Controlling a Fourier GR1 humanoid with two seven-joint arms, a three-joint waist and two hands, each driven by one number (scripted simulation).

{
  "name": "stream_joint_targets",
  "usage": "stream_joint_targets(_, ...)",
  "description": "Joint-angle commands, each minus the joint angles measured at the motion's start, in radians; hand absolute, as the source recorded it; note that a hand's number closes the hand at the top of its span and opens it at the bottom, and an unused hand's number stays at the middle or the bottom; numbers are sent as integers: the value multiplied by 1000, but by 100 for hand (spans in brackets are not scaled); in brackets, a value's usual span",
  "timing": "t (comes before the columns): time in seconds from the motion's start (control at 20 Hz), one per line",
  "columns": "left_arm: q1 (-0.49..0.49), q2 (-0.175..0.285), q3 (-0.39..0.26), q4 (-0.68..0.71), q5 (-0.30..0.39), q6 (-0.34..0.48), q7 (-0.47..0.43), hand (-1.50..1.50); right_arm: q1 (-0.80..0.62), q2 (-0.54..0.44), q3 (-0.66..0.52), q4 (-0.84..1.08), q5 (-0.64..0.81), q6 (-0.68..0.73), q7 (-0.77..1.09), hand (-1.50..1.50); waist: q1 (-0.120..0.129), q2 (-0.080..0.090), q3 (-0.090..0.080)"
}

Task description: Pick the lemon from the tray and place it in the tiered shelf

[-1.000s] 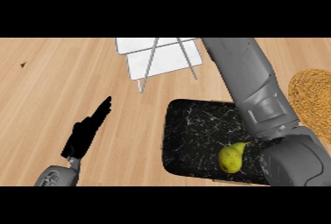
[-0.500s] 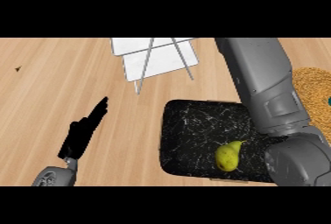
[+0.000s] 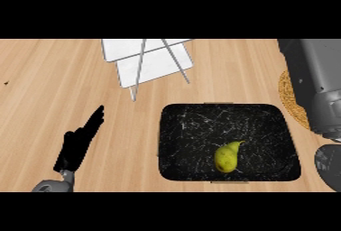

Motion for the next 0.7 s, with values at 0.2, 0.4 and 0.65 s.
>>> stream_joint_targets(0.2,29,-2,13,-6,5,-17,-4,0,177,-132,42,-108,-59,248,-57,-150,-20,-9,0)
stream_joint_targets(0.4,20,-24,-3,-30,-16,3,33,0,255,-203,39,-135,-112,377,-82,-150,-18,-7,0)
stream_joint_targets(0.65,24,-14,30,-18,-8,-13,4,0,335,-210,96,-242,-147,455,-46,-150,-17,-8,0)
